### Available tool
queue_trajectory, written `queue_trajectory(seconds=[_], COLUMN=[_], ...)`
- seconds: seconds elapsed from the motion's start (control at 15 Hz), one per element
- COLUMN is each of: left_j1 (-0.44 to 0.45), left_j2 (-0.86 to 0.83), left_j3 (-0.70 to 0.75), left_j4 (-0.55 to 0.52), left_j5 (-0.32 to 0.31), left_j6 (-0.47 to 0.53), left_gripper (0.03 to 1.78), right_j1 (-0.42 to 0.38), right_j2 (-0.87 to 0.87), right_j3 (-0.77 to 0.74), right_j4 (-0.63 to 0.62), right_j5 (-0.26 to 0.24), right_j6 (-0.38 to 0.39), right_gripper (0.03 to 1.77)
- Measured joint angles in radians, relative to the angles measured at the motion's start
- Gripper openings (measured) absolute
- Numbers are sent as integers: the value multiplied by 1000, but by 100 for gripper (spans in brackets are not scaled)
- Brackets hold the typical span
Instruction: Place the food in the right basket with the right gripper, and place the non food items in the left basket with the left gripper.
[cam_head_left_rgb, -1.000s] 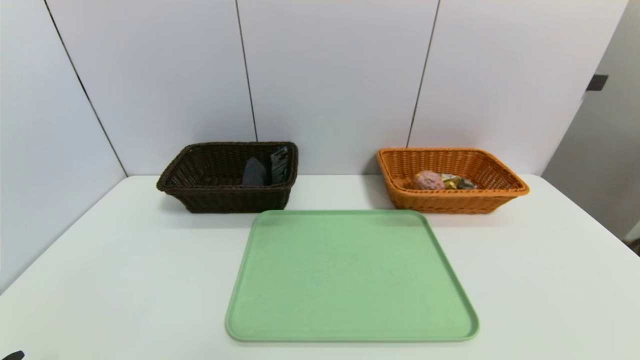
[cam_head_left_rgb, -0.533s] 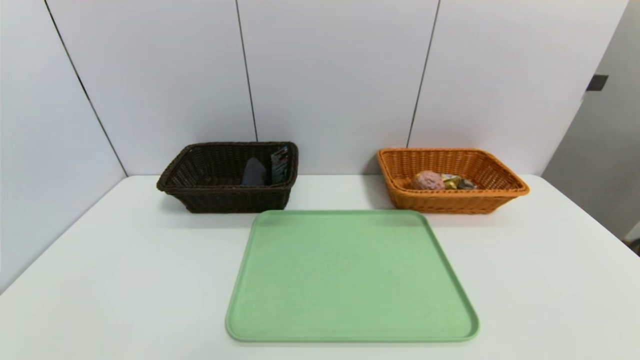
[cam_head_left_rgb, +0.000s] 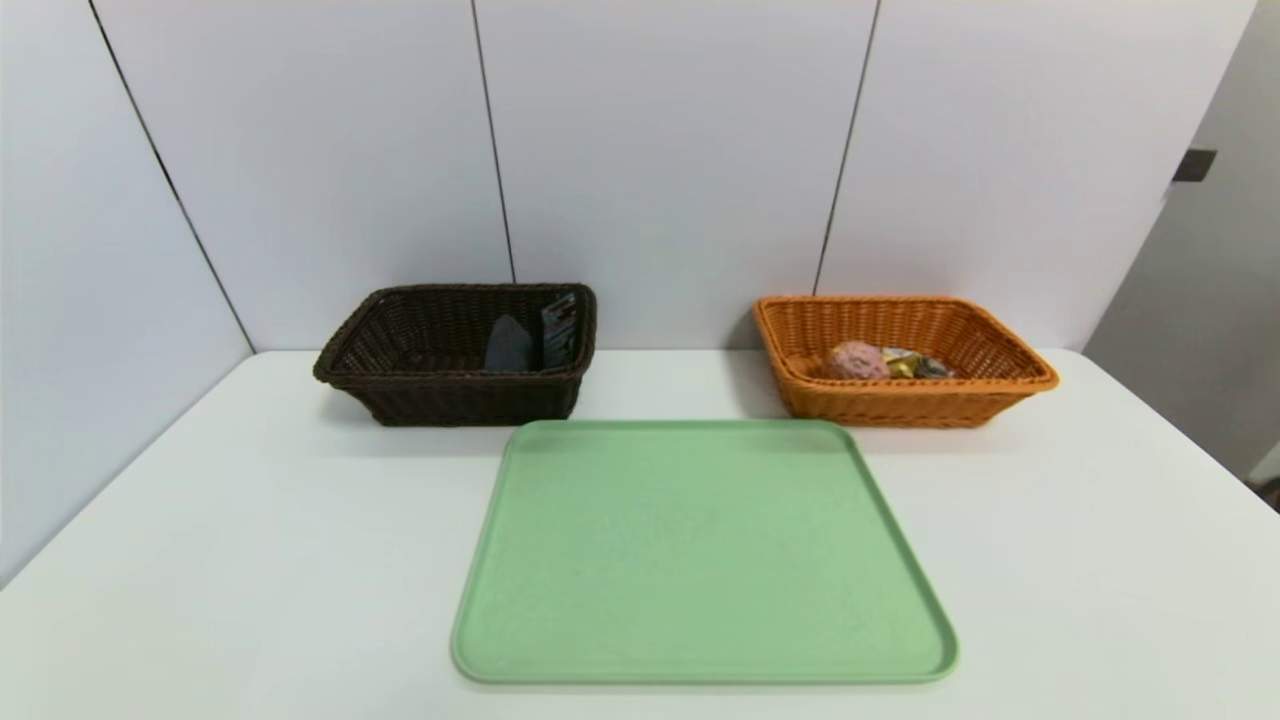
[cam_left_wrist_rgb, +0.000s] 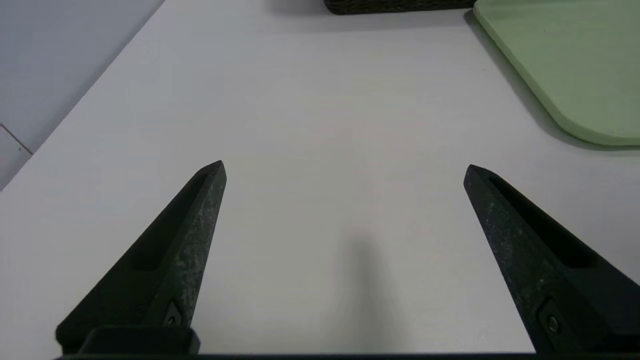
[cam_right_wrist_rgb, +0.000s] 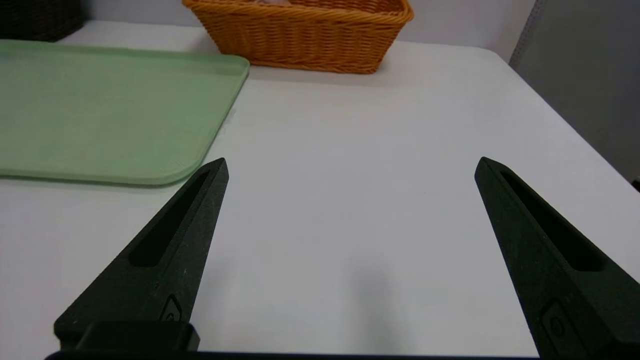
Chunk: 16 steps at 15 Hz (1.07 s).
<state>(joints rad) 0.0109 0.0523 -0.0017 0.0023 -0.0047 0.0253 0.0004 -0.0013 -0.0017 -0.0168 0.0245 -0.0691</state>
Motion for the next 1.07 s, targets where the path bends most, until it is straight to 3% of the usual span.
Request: queue_trajectory(seconds=[0.47, 1.07], left_j1=[-5, -6], left_j2=[-50, -50], left_j3=[0, 0], left_j4=[-1, -1], left_j5=[2, 2], left_j6=[-5, -6], left_gripper=[169, 169], right_j1=[0, 0], right_j2=[0, 0], right_j3=[2, 0], right_j4=[16, 18], right_j5=[-8, -17], right_j6=[69, 79], right_gripper=[170, 170])
